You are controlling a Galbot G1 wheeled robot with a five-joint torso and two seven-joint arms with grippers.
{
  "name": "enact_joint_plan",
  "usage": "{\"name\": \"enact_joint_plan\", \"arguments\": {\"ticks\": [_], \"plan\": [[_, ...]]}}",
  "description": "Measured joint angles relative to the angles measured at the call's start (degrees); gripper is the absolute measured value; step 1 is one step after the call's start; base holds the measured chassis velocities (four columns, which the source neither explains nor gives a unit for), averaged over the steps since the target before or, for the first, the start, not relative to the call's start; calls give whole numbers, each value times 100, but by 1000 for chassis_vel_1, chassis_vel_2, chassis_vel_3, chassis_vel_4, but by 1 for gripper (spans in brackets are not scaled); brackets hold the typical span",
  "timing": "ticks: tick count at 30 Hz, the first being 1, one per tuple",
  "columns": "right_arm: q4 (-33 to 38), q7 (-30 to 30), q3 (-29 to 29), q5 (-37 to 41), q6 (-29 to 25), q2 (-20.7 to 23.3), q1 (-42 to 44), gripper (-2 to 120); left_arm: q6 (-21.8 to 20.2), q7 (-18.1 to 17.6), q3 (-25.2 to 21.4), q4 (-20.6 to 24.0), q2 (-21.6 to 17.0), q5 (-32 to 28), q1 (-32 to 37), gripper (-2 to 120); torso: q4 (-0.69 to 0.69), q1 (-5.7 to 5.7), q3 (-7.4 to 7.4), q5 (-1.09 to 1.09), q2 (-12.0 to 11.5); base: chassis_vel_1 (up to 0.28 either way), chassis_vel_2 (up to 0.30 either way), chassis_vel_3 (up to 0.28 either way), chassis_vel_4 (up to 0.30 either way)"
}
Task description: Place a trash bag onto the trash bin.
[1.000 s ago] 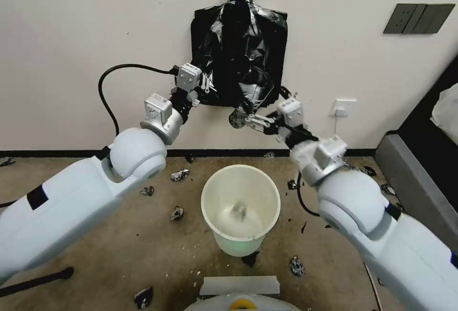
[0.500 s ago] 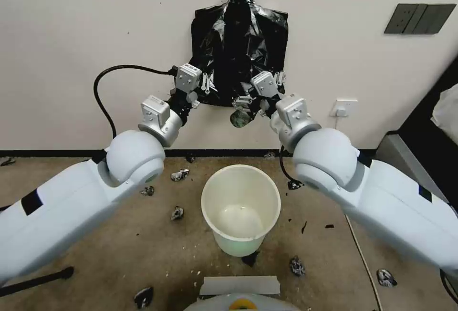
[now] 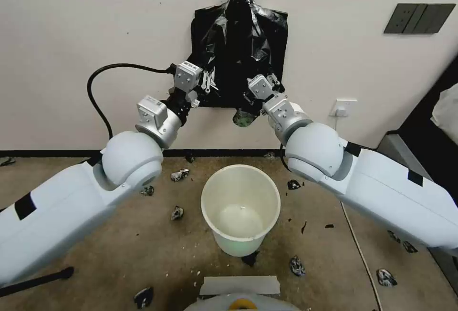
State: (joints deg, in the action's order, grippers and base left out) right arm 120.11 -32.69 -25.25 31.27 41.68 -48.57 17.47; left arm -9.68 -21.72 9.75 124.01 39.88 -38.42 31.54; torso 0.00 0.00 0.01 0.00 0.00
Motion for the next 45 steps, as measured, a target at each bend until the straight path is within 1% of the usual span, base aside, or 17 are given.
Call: {"name": "enact_joint_plan", "arguments": {"ticks": [2,4,6,7,8,10,13,14,15,16,19,20,23,28,31,42,45], "plan": [[29,-211,25,227,-2,40,10,20,-1,0,-7,5,2,0,10,0,0,0,-1,0,0,0,0,0,0],[37,-297,52,332,-3,48,19,17,-1,0,-15,6,5,0,15,0,0,0,0,0,0,0,0,0,0],[52,-392,194,460,-13,48,84,6,-1,-2,-46,7,6,2,48,0,0,0,0,0,0,0,0,0,0],[52,-392,194,460,-13,48,84,6,-1,-2,-46,7,6,2,48,0,0,0,0,0,0,0,0,0,0],[68,-399,296,486,-58,19,152,0,-1,-2,-76,9,6,4,94,0,-1,0,0,0,0,0,0,0,0],[94,-399,395,503,-202,-14,243,0,-1,-2,-129,16,-1,10,168,0,-1,0,0,1,0,0,0,0,0],[196,-219,733,507,-986,-45,633,0,19,-2,-463,78,-37,38,592,0,0,0,0,-2,2,0,0,0,0],[196,-219,733,507,-986,-45,633,0,19,-2,-463,78,-37,38,592,0,0,0,0,-2,2,0,0,0,0],[254,-88,913,504,-1298,-43,867,0,40,3,-613,107,-62,53,770,0,1,0,-1,0,2,0,0,0,0],[254,-88,913,504,-1298,-43,867,0,40,3,-613,107,-62,53,770,0,1,0,-1,0,2,0,0,0,0],[406,354,1327,395,-2161,73,1642,0,135,117,-1122,241,-152,167,1404,0,-1,0,-1,1,2,0,0,0,0],[406,354,1327,395,-2161,73,1642,0,135,117,-1122,241,-152,167,1404,0,-1,0,-1,1,2,0,0,0,0],[637,646,1432,307,-2719,233,2286,0,187,170,-1447,398,-141,320,1980,0,0,0,-1,0,2,0,0,0,0],[908,755,1524,267,-2823,263,2824,0,208,186,-1623,531,22,565,2512,0,0,0,-1,-1,2,0,0,0,0],[1137,794,1797,259,-2823,281,3348,0,269,199,-1753,682,113,727,2917,0,0,0,-1,0,2,0,0,0,0],[1837,886,2676,385,-2773,399,4499,0,282,195,-1819,1034,218,863,3362,0,0,0,-1,1,2,0,0,0,0],[2255,881,3061,657,-2699,480,5034,0,276,189,-1817,1164,266,865,3528,0,0,0,-1,0,2,0,0,0,0]]}}
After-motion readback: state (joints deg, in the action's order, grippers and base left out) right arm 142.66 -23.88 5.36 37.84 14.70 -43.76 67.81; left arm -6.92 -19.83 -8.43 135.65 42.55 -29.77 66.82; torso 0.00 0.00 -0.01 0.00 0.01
